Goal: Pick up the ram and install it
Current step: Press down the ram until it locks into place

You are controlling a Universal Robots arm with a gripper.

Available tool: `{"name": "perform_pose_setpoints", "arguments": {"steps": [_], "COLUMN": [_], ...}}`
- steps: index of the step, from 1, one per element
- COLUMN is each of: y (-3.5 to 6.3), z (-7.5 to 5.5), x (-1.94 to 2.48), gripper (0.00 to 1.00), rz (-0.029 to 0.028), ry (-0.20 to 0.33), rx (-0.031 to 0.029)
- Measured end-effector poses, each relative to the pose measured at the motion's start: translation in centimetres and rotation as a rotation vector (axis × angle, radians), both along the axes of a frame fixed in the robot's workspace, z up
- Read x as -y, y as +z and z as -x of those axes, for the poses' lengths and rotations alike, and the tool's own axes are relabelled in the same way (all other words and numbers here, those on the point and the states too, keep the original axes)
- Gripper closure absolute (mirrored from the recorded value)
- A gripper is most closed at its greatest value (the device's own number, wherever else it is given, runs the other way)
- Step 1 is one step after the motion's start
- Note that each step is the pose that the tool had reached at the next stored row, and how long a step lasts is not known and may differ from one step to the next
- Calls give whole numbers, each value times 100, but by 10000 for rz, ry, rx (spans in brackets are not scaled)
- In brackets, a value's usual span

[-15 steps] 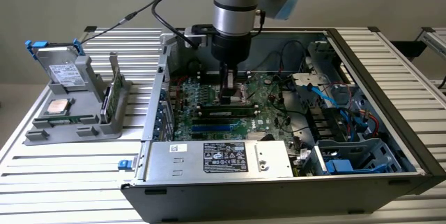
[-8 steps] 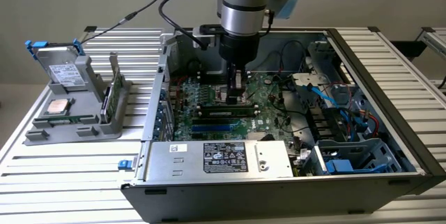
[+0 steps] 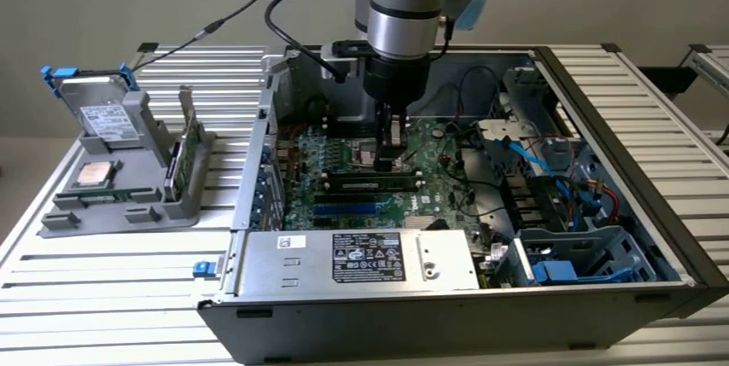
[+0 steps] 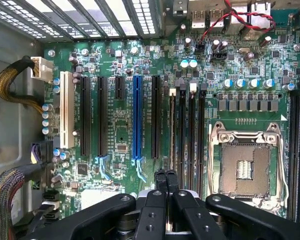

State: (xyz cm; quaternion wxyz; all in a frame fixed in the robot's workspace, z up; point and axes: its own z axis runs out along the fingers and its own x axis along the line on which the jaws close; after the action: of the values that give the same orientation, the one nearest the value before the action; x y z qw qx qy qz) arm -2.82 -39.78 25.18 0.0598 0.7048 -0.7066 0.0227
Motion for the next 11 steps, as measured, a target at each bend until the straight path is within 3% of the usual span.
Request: {"name": "perform_pose_setpoints", "arguments": {"steps": [11], "y": [1], "z": [0], "x": [0], "gripper": [90], "rz": [0], "ry": [1], "rx": [0]}}
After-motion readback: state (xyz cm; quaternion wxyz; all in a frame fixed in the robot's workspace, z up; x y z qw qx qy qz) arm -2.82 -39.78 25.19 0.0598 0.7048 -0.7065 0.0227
